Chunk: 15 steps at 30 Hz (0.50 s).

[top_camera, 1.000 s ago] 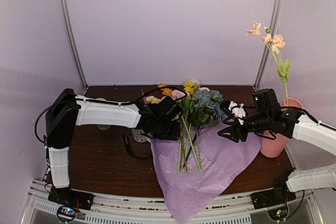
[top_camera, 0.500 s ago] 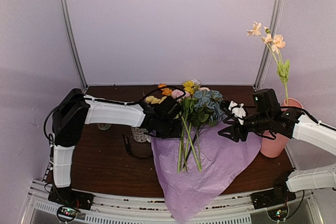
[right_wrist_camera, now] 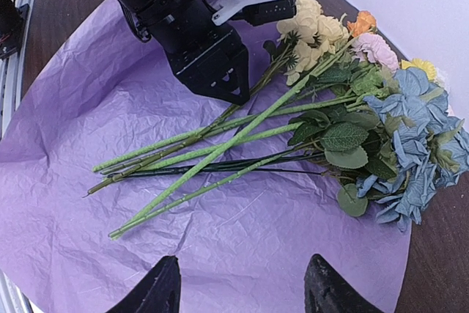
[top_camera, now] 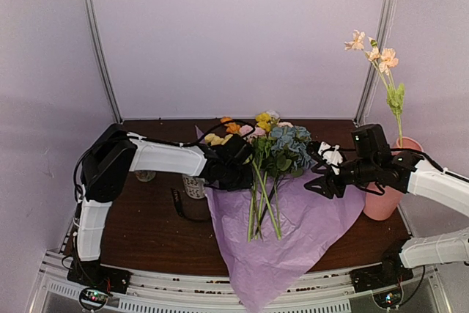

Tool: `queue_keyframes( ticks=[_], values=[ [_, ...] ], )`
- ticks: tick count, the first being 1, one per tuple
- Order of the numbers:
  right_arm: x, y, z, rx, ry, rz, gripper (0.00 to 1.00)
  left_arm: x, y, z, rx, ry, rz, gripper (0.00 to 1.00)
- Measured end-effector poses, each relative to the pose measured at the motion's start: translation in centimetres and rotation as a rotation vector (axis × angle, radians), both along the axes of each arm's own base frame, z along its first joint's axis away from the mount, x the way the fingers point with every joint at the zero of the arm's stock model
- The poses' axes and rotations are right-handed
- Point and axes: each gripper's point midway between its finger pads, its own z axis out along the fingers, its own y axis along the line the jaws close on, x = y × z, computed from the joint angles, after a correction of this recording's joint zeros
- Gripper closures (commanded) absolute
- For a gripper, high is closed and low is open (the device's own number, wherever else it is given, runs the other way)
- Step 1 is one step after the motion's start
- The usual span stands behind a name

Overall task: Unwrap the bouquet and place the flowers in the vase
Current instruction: Pick up the fake flower from the flattened wrapping paper.

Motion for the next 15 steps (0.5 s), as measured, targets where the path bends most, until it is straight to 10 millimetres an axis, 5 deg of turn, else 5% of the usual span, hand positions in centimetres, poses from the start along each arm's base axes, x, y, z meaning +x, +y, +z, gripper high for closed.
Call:
queue_keyframes(
  ticks=[15],
  values=[
    [0.1,0.0,-0.2,-0.007,0.002,-0.001,0.42,1.7,-0.1,-0.1,-0.062,0.011,0.021,0.78]
  ],
)
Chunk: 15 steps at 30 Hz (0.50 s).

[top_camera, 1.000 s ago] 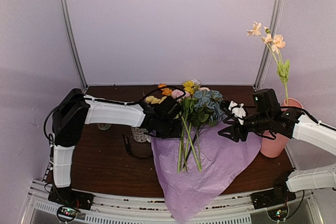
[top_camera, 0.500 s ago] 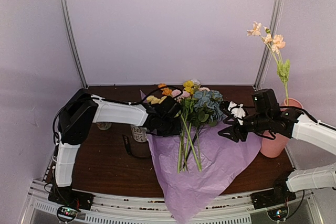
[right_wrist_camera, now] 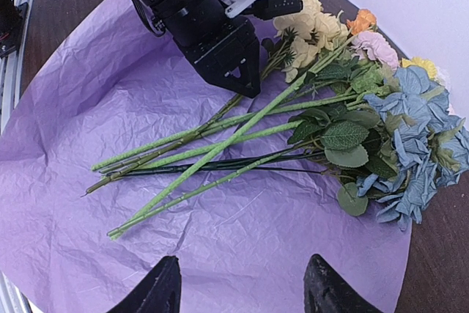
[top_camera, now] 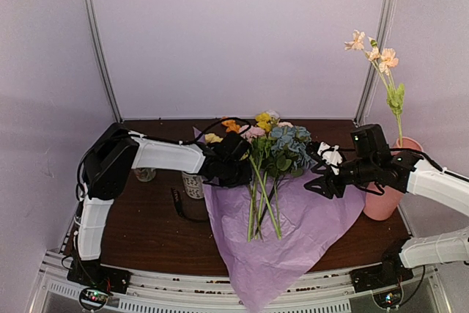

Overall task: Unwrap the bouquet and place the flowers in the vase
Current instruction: Pick up the fake flower from the flattened wrapping paper.

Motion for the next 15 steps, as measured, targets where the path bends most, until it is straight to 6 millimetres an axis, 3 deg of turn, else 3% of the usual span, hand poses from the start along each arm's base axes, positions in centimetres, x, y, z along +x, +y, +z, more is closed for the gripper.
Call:
queue_keyframes(
  ticks=[8,15],
  values=[
    [0.05,0.04,-0.30,-0.006,0.007,0.002,0.42,0.17,-0.33,0.29,-0.021,-0.005,0.001,0.99],
    [0.04,0.03,-0.31,-0.006,0.008,0.001,0.42,0.21,-0.36,0.40,-0.024,-0.012,-0.002,1.00]
  ],
)
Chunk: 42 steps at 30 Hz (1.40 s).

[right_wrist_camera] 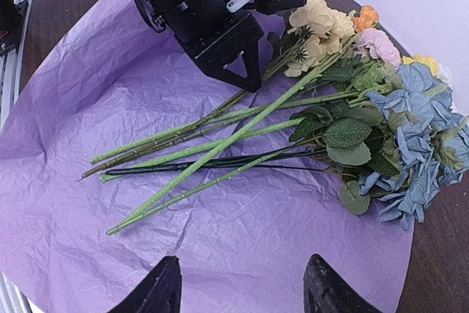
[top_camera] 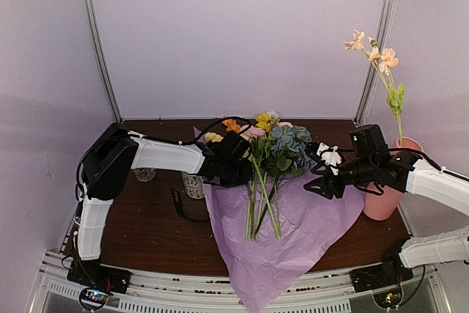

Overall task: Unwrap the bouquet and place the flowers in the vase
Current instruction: Pick up the fake flower from the flattened wrapping paper.

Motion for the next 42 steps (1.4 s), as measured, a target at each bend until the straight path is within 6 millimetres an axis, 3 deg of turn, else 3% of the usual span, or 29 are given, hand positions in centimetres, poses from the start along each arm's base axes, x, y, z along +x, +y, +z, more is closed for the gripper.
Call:
queue_keyframes(
  ticks=[6,11,21,26,28,30,35,38,42],
  values=[
    [0.0,0.0,0.0,0.000,-0.001,0.000,0.42,-0.3,0.8,0.8,0.006,-0.024,-0.009,1.00],
    [0.0,0.0,0.0,-0.001,0.000,0.000,0.42,-1.3,2.2,2.9,0.000,-0.064,-0.032,1.00],
    [0.0,0.0,-0.4,-0.008,0.014,0.001,0.43,-2.8,3.6,13.3,-0.132,-0.305,-0.138,1.00],
    [-0.1,0.1,-0.1,0.009,0.027,-0.008,0.41,-4.8,3.4,15.8,-0.222,-0.417,-0.265,1.00],
    [-0.3,0.4,0.9,0.041,0.040,-0.004,0.39,-5.7,2.8,16.4,-0.263,-0.450,-0.335,1.00],
    [-0.7,1.1,3.1,0.096,0.048,0.019,0.37,-6.6,2.2,16.9,-0.299,-0.477,-0.395,1.00],
    [-0.6,3.0,10.4,0.228,0.027,0.076,0.31,-8.9,1.2,19.0,-0.393,-0.549,-0.519,1.00],
    [-0.1,4.0,13.8,0.305,0.038,0.086,0.30,-10.1,1.1,20.9,-0.453,-0.602,-0.561,1.00],
    [0.5,5.4,14.4,0.381,0.143,0.086,0.28,-11.4,1.1,23.5,-0.521,-0.666,-0.595,1.00]
  ],
)
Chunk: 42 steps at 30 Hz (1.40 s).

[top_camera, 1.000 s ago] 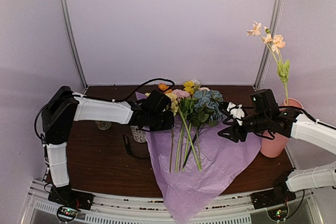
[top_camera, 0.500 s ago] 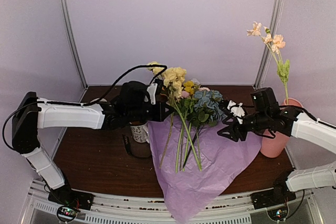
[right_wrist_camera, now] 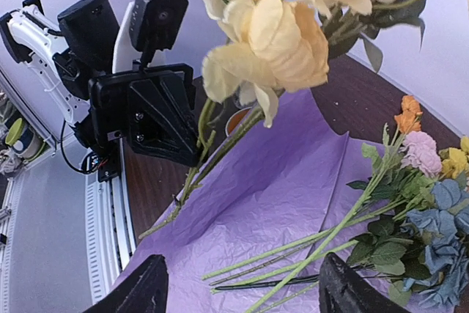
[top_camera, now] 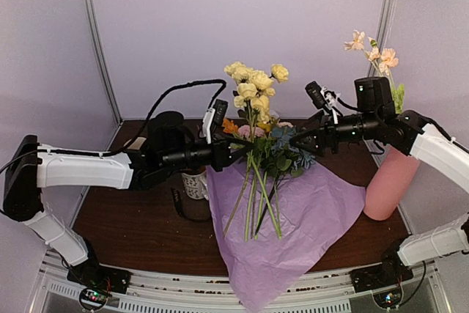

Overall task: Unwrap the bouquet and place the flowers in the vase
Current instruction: Pick up the fake flower from the flattened wrapping paper, then pass from the left arm to the right

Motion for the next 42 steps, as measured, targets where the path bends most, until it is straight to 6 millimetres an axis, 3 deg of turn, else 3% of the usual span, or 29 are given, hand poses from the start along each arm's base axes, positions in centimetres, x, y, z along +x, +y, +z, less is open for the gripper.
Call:
queue_keyframes(
  ticks=[6,15,21,26,31,32,33,35,38,42],
  values=[
    [0.5,2.5,-1.4,0.048,0.155,0.034,0.27,-1.3,0.2,3.0,-0.079,-0.057,-0.042,1.00],
    [0.7,5.7,3.4,0.213,0.191,0.128,0.26,-3.0,-0.6,3.3,-0.090,-0.067,-0.092,1.00],
    [0.5,7.5,4.1,0.255,0.244,0.172,0.29,-4.0,-1.1,3.2,-0.085,-0.079,-0.119,1.00],
    [0.5,8.3,3.7,0.256,0.273,0.182,0.47,-4.4,-1.4,3.3,-0.083,-0.088,-0.130,1.00],
    [0.4,8.5,4.0,0.263,0.269,0.191,0.88,-4.5,-1.4,3.3,-0.082,-0.093,-0.128,1.00],
    [0.3,8.5,4.0,0.265,0.276,0.190,0.94,-4.4,-1.4,3.2,-0.080,-0.092,-0.125,0.93],
    [0.3,8.5,4.0,0.265,0.277,0.188,0.98,-4.3,-1.4,3.0,-0.076,-0.090,-0.121,0.78],
    [0.4,8.5,4.0,0.264,0.272,0.184,1.00,-4.1,-1.6,2.9,-0.070,-0.093,-0.116,0.59],
    [0.7,8.4,3.9,0.256,0.270,0.171,1.00,-4.2,-1.8,2.9,-0.063,-0.106,-0.113,0.52],
    [1.0,8.1,5.9,0.274,0.247,0.164,1.00,-3.9,-2.0,1.5,-0.012,-0.113,-0.094,0.38]
  ],
)
